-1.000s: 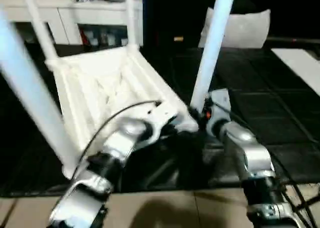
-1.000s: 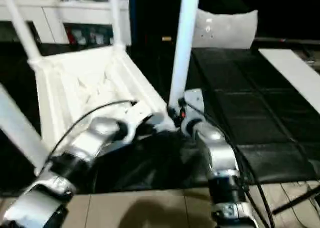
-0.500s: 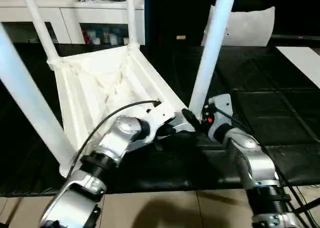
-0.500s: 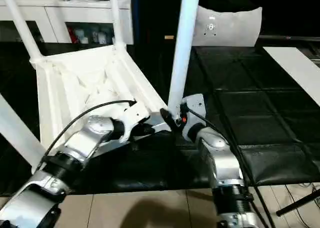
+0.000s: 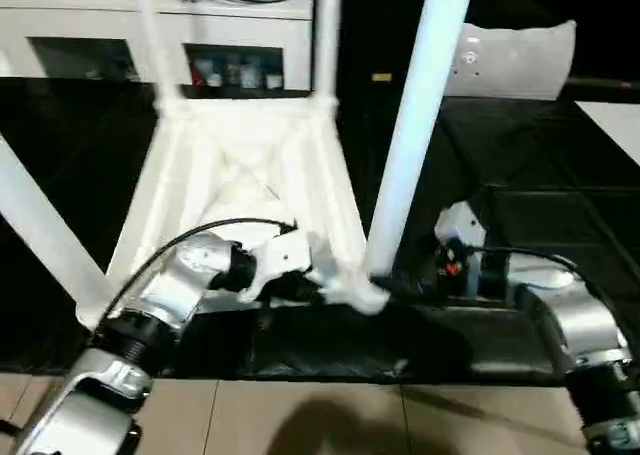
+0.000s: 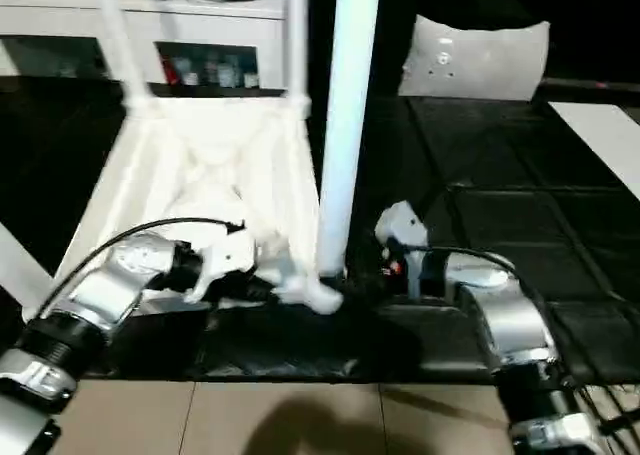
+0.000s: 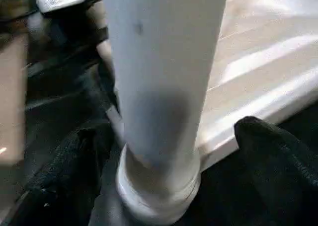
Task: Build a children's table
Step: Rotate leg to tighten
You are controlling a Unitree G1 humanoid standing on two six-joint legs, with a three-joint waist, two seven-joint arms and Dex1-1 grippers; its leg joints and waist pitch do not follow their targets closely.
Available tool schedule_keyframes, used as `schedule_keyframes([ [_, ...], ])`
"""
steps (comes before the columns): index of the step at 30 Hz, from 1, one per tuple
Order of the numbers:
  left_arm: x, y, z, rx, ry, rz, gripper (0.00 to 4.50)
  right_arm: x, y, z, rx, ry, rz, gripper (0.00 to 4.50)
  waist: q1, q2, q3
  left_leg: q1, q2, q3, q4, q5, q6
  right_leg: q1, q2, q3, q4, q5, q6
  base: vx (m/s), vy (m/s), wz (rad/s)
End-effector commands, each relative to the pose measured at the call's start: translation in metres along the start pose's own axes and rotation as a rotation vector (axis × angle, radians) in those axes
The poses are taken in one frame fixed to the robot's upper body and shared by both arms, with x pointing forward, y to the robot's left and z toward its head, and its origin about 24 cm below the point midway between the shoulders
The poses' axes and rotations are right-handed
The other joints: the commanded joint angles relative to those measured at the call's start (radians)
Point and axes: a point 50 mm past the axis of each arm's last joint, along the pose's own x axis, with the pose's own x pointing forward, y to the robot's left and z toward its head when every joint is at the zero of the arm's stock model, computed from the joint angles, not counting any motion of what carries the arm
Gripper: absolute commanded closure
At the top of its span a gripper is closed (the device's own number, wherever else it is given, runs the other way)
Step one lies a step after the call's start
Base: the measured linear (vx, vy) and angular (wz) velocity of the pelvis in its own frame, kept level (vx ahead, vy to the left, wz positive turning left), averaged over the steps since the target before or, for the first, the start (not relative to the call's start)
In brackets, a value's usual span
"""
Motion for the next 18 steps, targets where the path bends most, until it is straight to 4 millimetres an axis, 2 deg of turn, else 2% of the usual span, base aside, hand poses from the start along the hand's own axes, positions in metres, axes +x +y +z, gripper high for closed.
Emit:
schedule_keyframes([
  [1,0.007,-0.007,0.008,0.074,0.002,-0.096,4.5,-0.001,0.0,0.001,-0.018,0.009,0.065,0.46,0.0,-0.004,-0.068,-0.011,0.074,-0.026,-0.06,0.022,0.104,0.078,-0.101,0.099,-0.068,-0.193,-0.042,0.0,0.0,0.0],
  [7,0.007,-0.007,0.008,0.074,0.002,-0.096,4.5,-0.001,0.0,0.001,-0.018,0.009,0.065,0.46,0.002,-0.007,-0.069,-0.014,0.069,-0.026,-0.06,0.033,0.092,0.081,-0.099,0.099,-0.068,-0.194,-0.03,0.0,0.0,0.0],
  [8,0.007,-0.007,0.008,0.074,0.002,-0.096,4.5,-0.001,0.0,0.001,-0.018,0.009,0.065,0.68,0.002,-0.006,-0.069,-0.015,0.069,-0.026,-0.06,0.034,0.092,0.08,-0.098,0.098,-0.068,-0.196,-0.027,0.0,0.0,0.0],
  [10,0.008,-0.012,0.01,0.098,0.002,-0.152,4.5,0.001,0.004,-0.003,0.03,0.008,0.141,0.68,0.003,-0.007,-0.07,-0.014,0.069,-0.026,-0.059,0.03,0.093,0.08,-0.098,0.097,-0.069,-0.204,-0.023,0.0,0.0,0.0],
  [12,0.01,-0.016,0.013,0.118,0.003,-0.201,4.5,0.003,0.008,-0.003,0.085,-0.016,0.207,0.76,0.004,0.002,-0.07,-0.014,0.074,-0.028,-0.06,0.03,0.099,0.08,-0.097,0.097,-0.068,-0.189,-0.03,0.0,0.0,0.0],
  [13,0.011,-0.018,0.013,0.136,0.009,-0.237,4.5,0.005,0.012,-0.004,0.12,-0.031,0.268,0.96,0.005,0.002,-0.072,-0.012,0.077,-0.028,-0.058,0.035,0.107,0.078,-0.097,0.097,-0.064,-0.16,-0.047,0.0,0.0,0.0],
  [14,0.011,-0.018,0.013,0.136,0.009,-0.237,4.5,0.005,0.012,-0.004,0.12,-0.031,0.268,0.96,0.007,0.002,-0.072,-0.012,0.078,-0.027,-0.057,0.037,0.109,0.078,-0.098,0.098,-0.063,-0.154,-0.051,0.0,0.0,0.0],
  [16,0.012,-0.018,0.012,0.141,0.012,-0.24,4.5,0.005,0.012,-0.005,0.121,-0.026,0.284,1.23,0.014,0.002,-0.071,-0.012,0.078,-0.027,-0.058,0.036,0.099,0.077,-0.1,0.098,-0.064,-0.163,-0.054,0.0,0.0,0.0],
  [17,0.012,-0.018,0.013,0.142,0.012,-0.24,4.5,0.006,0.012,-0.005,0.12,-0.026,0.286,1.23,0.014,0.002,-0.071,-0.012,0.078,-0.027,-0.058,0.036,0.099,0.077,-0.1,0.098,-0.064,-0.163,-0.054,0.0,0.0,0.0],
  [18,0.012,-0.018,0.013,0.144,0.012,-0.24,4.5,0.007,0.012,-0.005,0.121,-0.026,0.291,1.33,0.02,0.002,-0.07,-0.008,0.078,-0.025,-0.059,0.027,0.09,0.075,-0.101,0.099,-0.067,-0.181,-0.051,0.0,0.0,0.0],
])
